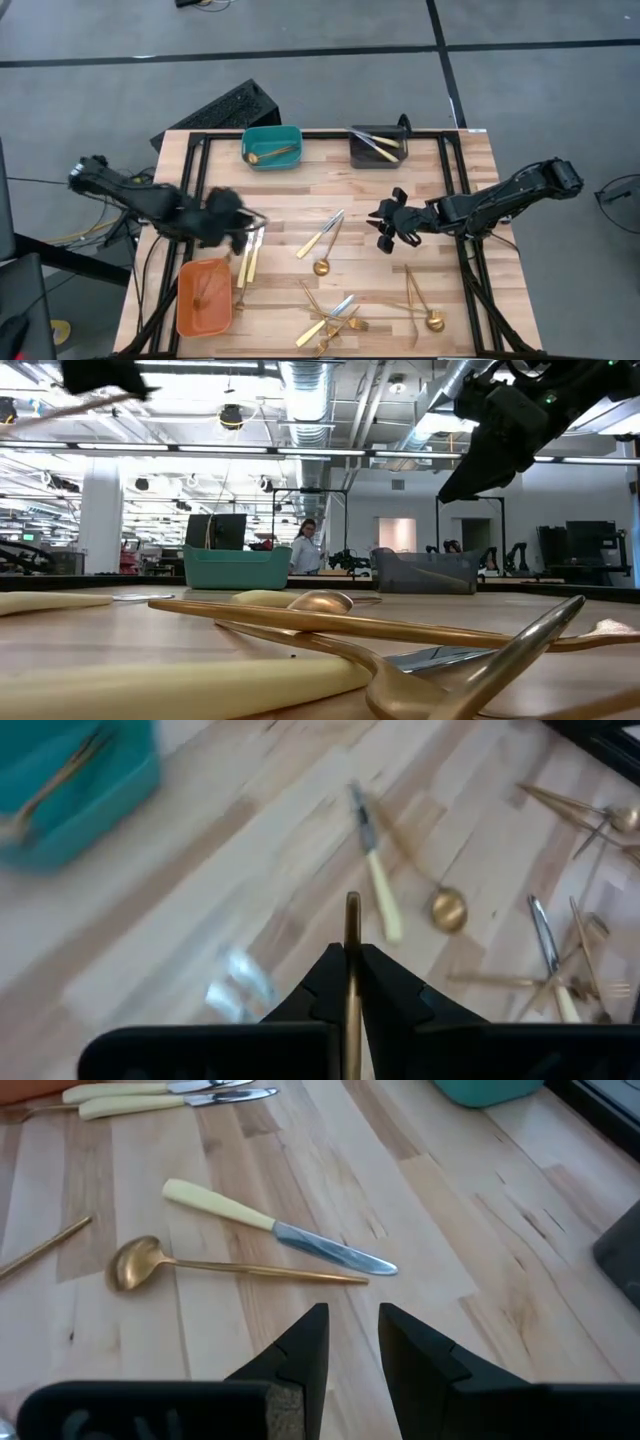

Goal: Sort silverware by color (type)
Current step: Put the gold fork into the orange bin, then put the yellow knife into the black bin

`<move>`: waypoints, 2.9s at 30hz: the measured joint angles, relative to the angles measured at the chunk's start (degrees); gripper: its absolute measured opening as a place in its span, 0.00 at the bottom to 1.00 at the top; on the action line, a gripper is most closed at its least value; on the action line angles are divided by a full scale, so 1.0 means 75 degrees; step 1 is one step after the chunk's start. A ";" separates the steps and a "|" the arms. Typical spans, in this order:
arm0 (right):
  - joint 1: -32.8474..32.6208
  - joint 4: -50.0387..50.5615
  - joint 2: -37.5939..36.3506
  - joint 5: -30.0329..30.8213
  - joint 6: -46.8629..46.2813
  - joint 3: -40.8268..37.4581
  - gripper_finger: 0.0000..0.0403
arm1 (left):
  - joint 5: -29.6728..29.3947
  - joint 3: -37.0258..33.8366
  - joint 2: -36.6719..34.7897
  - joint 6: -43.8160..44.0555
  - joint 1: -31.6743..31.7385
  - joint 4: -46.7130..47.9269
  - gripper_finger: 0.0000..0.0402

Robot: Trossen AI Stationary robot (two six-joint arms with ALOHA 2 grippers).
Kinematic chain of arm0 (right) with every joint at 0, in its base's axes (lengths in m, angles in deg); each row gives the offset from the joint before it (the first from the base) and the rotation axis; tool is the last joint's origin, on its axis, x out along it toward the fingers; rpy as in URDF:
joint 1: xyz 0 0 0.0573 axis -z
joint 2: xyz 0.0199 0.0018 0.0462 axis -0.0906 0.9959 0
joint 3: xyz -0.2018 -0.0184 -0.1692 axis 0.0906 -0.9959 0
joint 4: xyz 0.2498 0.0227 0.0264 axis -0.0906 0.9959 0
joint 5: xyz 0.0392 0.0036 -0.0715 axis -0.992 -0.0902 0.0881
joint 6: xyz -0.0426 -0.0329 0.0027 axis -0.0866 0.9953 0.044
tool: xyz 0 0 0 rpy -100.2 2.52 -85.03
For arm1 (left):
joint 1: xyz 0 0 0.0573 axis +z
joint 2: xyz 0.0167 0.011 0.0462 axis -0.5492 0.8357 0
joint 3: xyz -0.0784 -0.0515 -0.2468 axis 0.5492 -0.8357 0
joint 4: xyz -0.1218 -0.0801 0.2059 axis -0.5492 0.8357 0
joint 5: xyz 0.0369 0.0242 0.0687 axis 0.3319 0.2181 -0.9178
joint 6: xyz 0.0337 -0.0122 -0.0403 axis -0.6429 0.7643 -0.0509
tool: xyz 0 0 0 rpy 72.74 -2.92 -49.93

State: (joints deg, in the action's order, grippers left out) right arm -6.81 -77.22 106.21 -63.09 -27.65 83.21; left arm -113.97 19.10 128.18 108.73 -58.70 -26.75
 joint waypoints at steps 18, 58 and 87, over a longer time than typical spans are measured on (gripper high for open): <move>0.0023 -0.0111 0.0000 0.0000 -0.0017 0.0000 0.29 | -0.0634 -0.0004 0.1056 0.5383 -0.3117 0.2278 0.01; 0.0102 -0.0435 -0.0003 -0.0270 -0.0402 0.0000 0.29 | -0.0987 -0.0987 0.3176 -0.0403 -0.1123 -0.2713 0.28; 0.0166 0.0211 -0.0005 -0.0262 -0.0776 0.0003 0.29 | 0.2295 -0.2678 0.5659 -0.5452 0.2287 -1.0373 0.29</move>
State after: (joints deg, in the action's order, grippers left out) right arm -5.57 -75.63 106.17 -65.05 -33.47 83.23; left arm -96.76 -0.98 170.62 67.84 -41.55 -104.55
